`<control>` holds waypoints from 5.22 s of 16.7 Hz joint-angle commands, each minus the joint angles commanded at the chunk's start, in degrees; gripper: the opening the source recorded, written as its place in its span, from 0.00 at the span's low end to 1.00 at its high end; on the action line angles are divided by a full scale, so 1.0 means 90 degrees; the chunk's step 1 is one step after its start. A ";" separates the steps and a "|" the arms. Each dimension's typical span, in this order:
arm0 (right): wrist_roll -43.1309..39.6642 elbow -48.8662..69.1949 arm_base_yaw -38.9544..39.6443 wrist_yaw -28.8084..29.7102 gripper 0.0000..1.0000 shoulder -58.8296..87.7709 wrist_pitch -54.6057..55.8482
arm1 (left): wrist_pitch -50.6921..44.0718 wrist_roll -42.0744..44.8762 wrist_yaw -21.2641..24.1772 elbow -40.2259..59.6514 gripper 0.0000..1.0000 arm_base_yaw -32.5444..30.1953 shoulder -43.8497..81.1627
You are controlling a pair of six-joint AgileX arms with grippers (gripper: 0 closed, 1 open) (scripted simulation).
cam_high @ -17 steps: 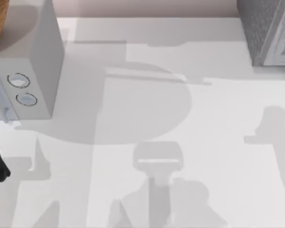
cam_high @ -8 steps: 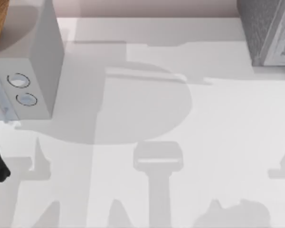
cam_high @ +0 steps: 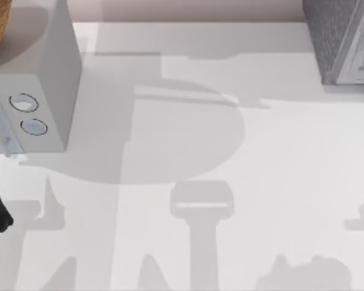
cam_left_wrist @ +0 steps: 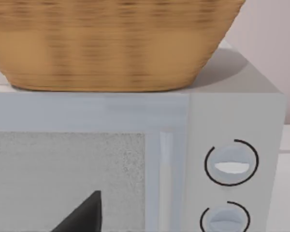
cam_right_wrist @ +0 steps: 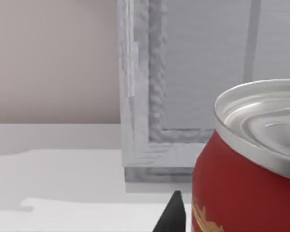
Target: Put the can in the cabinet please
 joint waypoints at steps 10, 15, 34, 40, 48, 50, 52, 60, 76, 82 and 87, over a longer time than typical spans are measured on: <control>-0.0056 0.2513 0.0219 0.0259 0.00 0.1431 -0.0258 | 0.0000 0.0000 0.0000 0.0000 1.00 0.0000 0.0000; -0.0006 0.4440 0.0474 0.0456 0.00 0.3187 -0.0943 | 0.0000 0.0000 0.0000 0.0000 1.00 0.0000 0.0000; 0.0103 1.0846 0.1138 0.1210 0.00 0.8267 -0.2641 | 0.0000 0.0000 0.0000 0.0000 1.00 0.0000 0.0000; 0.0100 1.1103 0.1162 0.1239 0.00 0.8437 -0.2685 | 0.0000 0.0000 0.0000 0.0000 1.00 0.0000 0.0000; 0.0110 1.1941 0.1072 0.1208 0.00 0.9021 -0.2859 | 0.0000 0.0000 0.0000 0.0000 1.00 0.0000 0.0000; 0.0104 1.2425 0.1042 0.1166 0.00 0.9357 -0.2980 | 0.0000 0.0000 0.0000 0.0000 1.00 0.0000 0.0000; 0.0105 1.2825 0.1000 0.1143 0.00 0.9674 -0.3091 | 0.0000 0.0000 0.0000 0.0000 1.00 0.0000 0.0000; 0.0130 1.4532 0.0860 0.1026 0.00 1.0909 -0.3498 | 0.0000 0.0000 0.0000 0.0000 1.00 0.0000 0.0000; 0.0100 1.7594 0.0601 0.0773 0.00 1.3267 -0.4333 | 0.0000 0.0000 0.0000 0.0000 1.00 0.0000 0.0000; 0.0100 1.7594 0.0601 0.0773 0.15 1.3267 -0.4333 | 0.0000 0.0000 0.0000 0.0000 1.00 0.0000 0.0000; 0.0100 1.7594 0.0601 0.0773 0.53 1.3267 -0.4333 | 0.0000 0.0000 0.0000 0.0000 1.00 0.0000 0.0000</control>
